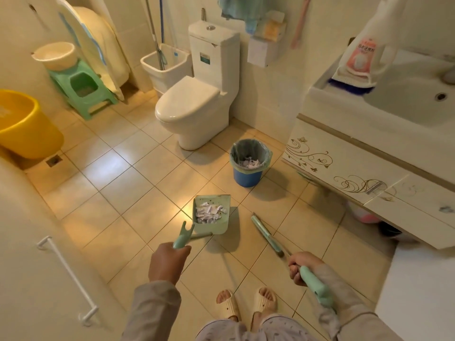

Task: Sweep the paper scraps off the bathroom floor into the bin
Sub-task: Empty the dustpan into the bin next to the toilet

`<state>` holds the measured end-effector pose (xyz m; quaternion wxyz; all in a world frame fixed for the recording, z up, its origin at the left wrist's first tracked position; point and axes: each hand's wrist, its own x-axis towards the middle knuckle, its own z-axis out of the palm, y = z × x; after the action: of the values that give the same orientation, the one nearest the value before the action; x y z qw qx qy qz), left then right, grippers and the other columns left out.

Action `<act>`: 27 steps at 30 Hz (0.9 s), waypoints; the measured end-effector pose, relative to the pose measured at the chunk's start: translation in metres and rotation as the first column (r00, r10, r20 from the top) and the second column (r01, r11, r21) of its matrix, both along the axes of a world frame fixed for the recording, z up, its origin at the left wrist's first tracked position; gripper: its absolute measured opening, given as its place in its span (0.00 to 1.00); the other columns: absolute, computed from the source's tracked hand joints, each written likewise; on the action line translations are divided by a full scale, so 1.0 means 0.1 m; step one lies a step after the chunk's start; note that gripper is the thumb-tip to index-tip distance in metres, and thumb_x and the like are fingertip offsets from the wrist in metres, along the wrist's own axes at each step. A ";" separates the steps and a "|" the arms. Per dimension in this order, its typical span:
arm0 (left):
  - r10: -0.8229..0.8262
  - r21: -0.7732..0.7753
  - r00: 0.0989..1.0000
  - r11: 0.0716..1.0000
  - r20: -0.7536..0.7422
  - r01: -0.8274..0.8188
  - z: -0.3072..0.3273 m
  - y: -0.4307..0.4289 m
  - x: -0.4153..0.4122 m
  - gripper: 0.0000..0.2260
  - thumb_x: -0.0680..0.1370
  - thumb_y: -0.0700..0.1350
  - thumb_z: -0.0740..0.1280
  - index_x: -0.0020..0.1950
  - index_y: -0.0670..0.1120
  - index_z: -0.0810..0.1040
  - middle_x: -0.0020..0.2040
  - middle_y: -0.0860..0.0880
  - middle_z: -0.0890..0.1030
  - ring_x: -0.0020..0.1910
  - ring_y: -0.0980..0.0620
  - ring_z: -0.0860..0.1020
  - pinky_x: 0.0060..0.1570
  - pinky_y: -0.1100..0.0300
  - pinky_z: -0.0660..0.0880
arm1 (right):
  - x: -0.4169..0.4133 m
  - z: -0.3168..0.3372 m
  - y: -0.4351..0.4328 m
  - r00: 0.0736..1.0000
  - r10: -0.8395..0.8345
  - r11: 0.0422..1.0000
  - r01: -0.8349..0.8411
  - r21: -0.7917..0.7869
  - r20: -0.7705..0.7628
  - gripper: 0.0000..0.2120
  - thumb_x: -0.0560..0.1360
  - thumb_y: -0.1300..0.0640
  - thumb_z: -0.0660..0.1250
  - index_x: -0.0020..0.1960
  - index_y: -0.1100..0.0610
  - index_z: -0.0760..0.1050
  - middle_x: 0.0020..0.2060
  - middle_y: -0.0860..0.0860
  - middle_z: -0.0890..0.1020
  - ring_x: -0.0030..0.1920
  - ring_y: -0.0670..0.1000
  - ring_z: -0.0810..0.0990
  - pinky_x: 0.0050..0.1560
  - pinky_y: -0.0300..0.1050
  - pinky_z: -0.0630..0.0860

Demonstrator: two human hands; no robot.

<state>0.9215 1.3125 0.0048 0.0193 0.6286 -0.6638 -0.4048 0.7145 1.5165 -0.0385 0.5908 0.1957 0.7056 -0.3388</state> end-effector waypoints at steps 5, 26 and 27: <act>-0.007 -0.103 0.998 0.995 -0.064 0.001 0.15 -0.02 -0.18 0.12 0.75 0.44 0.68 0.49 0.34 0.78 0.31 0.45 0.73 0.31 0.48 0.70 0.37 0.56 0.68 | -0.07 0.06 -0.22 0.948 0.271 0.962 -0.259 0.090 -0.167 0.11 0.75 0.68 0.55 0.34 0.61 0.65 0.18 0.51 0.68 0.20 0.47 0.66 0.21 0.38 0.66; -0.106 -0.406 0.994 0.908 0.024 0.106 0.38 -0.10 -0.50 0.10 0.76 0.45 0.65 0.46 0.39 0.79 0.30 0.49 0.73 0.28 0.53 0.69 0.30 0.65 0.64 | -0.14 -0.27 -0.20 0.975 -0.118 0.978 0.147 -0.150 0.187 0.14 0.78 0.65 0.54 0.34 0.61 0.64 0.13 0.55 0.68 0.10 0.50 0.66 0.14 0.32 0.68; -0.132 -0.422 0.991 0.897 0.038 0.136 0.38 -0.10 -0.50 0.10 0.76 0.46 0.64 0.46 0.40 0.80 0.30 0.49 0.73 0.29 0.52 0.70 0.31 0.63 0.66 | -0.15 -0.27 -0.23 0.970 -0.149 0.971 0.180 -0.160 0.192 0.15 0.78 0.64 0.54 0.33 0.61 0.64 0.13 0.54 0.68 0.10 0.49 0.66 0.15 0.32 0.68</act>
<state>0.8712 1.3028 0.0425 0.1245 0.5641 -0.7774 -0.2489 0.6993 1.4935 -0.0653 0.6363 0.2301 0.5985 -0.4290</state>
